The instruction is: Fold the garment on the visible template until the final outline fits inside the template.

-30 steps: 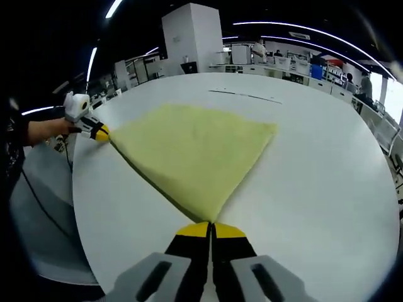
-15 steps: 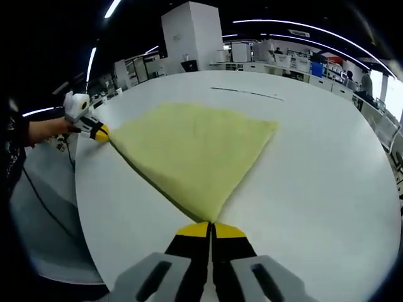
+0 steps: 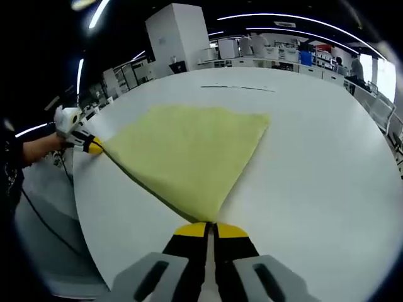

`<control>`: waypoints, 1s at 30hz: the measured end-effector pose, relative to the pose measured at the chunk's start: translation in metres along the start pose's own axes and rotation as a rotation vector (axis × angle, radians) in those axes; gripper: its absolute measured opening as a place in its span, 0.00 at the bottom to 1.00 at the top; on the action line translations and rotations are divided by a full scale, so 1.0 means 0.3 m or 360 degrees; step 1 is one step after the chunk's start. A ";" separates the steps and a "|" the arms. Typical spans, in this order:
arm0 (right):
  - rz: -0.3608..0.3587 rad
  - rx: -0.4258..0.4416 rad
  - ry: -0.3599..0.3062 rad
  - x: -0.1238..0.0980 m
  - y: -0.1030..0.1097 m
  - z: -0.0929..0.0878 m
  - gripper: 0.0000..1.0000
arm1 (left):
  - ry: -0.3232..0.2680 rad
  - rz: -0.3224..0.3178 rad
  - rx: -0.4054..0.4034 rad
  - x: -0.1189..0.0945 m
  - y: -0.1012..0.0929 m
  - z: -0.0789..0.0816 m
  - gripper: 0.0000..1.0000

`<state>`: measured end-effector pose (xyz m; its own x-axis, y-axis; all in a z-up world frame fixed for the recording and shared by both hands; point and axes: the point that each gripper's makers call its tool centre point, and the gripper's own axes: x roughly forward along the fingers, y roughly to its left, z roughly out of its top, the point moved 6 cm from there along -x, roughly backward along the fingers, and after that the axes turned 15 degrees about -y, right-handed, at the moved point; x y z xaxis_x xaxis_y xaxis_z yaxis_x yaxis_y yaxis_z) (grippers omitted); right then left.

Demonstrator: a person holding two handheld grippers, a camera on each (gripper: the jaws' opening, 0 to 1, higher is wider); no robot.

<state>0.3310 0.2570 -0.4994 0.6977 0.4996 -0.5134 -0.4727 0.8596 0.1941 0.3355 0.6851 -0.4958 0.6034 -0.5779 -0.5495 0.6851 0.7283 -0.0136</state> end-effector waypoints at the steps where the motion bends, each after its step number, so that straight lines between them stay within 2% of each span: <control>1: -0.0005 0.0003 -0.0001 0.002 0.000 0.002 0.03 | 0.0001 0.0003 -0.0025 -0.005 0.000 0.003 0.05; 4: -0.0036 0.0028 -0.0008 0.002 0.005 0.012 0.14 | -0.0043 0.0029 -0.0140 -0.022 -0.017 0.032 0.11; 7: -0.0084 0.0074 -0.0022 -0.006 0.014 0.028 0.31 | -0.0075 0.0041 -0.0270 -0.031 -0.013 0.042 0.20; 8: -0.0089 0.0085 -0.0025 -0.008 0.018 0.040 0.38 | -0.0088 0.0053 -0.0277 -0.037 -0.015 0.057 0.24; 11: -0.0092 0.0087 -0.0046 -0.006 0.018 0.078 0.50 | -0.0142 0.0070 -0.0317 -0.054 -0.024 0.090 0.31; 14: -0.0083 0.0074 -0.0058 -0.018 0.049 0.118 0.58 | -0.0201 0.0097 -0.0383 -0.070 -0.019 0.118 0.40; 17: -0.0079 0.0047 -0.0086 -0.025 0.061 0.153 0.67 | -0.0272 0.0108 -0.0357 -0.095 -0.035 0.156 0.45; 21: -0.0077 0.0002 -0.0117 -0.048 0.098 0.203 0.75 | -0.0287 0.0122 -0.0355 -0.126 -0.051 0.187 0.59; 24: -0.0080 -0.0002 -0.0139 -0.073 0.135 0.239 0.80 | -0.0322 0.0124 -0.0402 -0.150 -0.050 0.210 0.65; 30: -0.0082 0.0015 -0.0190 -0.106 0.163 0.291 0.91 | -0.0344 0.0151 -0.0377 -0.193 -0.062 0.247 0.75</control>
<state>0.3325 0.2926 -0.4007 0.7803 0.4637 -0.4197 -0.4300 0.8850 0.1783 0.3180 0.6777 -0.4018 0.7502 -0.5495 -0.3678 0.5231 0.8334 -0.1783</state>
